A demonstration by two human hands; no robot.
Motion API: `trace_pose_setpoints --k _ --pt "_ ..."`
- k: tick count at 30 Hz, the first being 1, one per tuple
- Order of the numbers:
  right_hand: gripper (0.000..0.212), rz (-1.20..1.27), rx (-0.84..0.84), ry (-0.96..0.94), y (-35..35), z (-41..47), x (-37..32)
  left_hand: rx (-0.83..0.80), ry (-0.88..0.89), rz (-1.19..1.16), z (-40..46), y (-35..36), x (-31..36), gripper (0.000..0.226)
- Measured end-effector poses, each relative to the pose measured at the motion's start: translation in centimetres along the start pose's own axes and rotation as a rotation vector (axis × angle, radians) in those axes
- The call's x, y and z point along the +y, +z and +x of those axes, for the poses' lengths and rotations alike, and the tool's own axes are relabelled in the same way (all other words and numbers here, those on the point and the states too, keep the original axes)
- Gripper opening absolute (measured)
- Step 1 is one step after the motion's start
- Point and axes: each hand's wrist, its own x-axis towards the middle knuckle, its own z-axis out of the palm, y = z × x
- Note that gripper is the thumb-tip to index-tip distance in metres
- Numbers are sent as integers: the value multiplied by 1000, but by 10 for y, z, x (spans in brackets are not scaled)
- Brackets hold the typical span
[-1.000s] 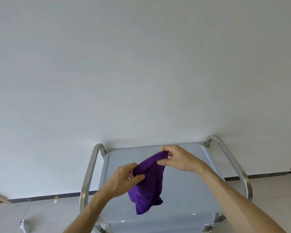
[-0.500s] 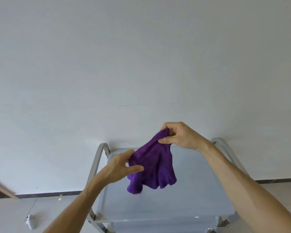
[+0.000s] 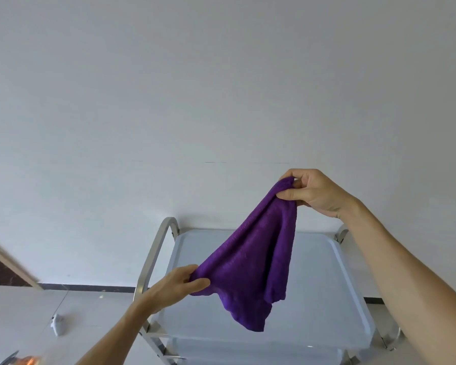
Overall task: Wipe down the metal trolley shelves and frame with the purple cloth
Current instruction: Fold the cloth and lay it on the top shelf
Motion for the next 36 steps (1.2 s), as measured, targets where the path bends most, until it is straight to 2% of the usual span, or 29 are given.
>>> trace_pose_setpoints --k 2,7,10,14,16,19,23,28,32,36 --pt "15 -18 -6 53 -8 0 10 91 -1 -47 -4 -10 -4 33" --pt "20 -102 92 189 -25 16 41 468 26 -8 13 -46 8 6" --pt "21 -120 189 222 -29 26 51 593 51 -24 27 -62 27 10" --pt "23 -129 309 141 -30 25 63 704 101 -15 32 -67 38 18" --pt "20 -156 248 137 -29 12 77 686 88 3 27 -55 26 25" --pt "16 -199 80 229 -20 -20 118 570 -2 85 11 -21 -11 37" --pt "16 -256 -131 455 7 -74 194 397 -108 188 -16 38 -71 45" --pt "19 -333 -392 740 39 -138 268 198 -259 199 -50 92 -132 43" --pt "15 -330 -402 766 42 -139 283 125 -290 168 -54 90 -144 34" --pt "7 -333 -202 706 38 -97 277 151 -309 119 -23 53 -138 27"
